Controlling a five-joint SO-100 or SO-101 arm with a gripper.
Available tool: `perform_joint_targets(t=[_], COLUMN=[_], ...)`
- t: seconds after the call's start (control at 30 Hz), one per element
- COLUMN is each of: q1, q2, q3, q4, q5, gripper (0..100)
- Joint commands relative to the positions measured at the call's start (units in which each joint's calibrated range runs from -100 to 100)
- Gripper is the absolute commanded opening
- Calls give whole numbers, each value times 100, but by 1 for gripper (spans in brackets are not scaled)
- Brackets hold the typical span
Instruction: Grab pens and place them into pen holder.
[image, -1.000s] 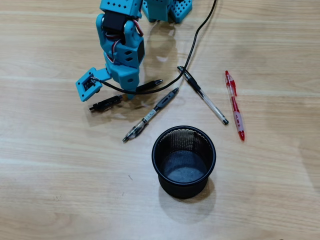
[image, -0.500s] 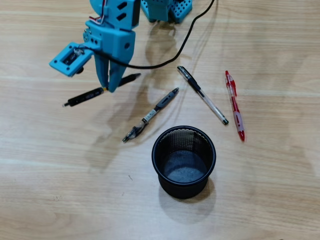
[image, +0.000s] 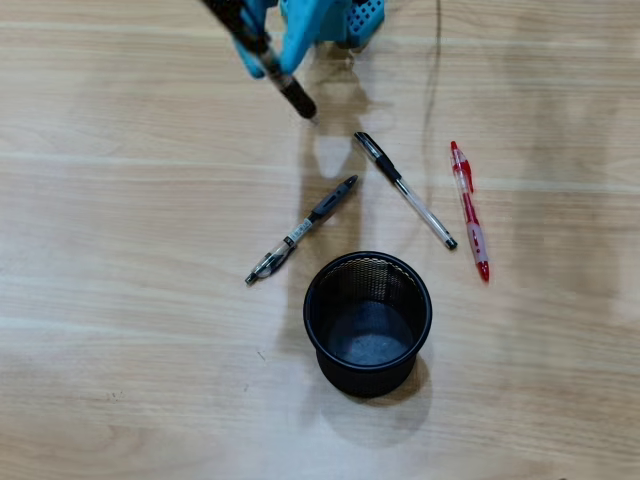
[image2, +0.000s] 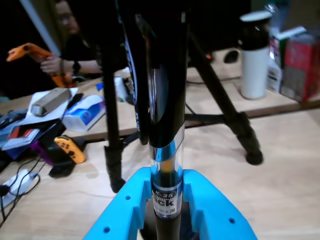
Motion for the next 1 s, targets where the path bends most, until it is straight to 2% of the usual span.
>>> perform_joint_targets(t=[0.0,0.1,0.3,0.77,0.97], q1=[-413,-587,-678,-660,-697], q2=[532,1254,2231,3122,3122], q3=[-212,-185,-194,-185,-121], q4=[-1127,-1947,-2849,-3168,-3159], q5=[150,156,297,349,360], gripper=[2,2,2,3,14])
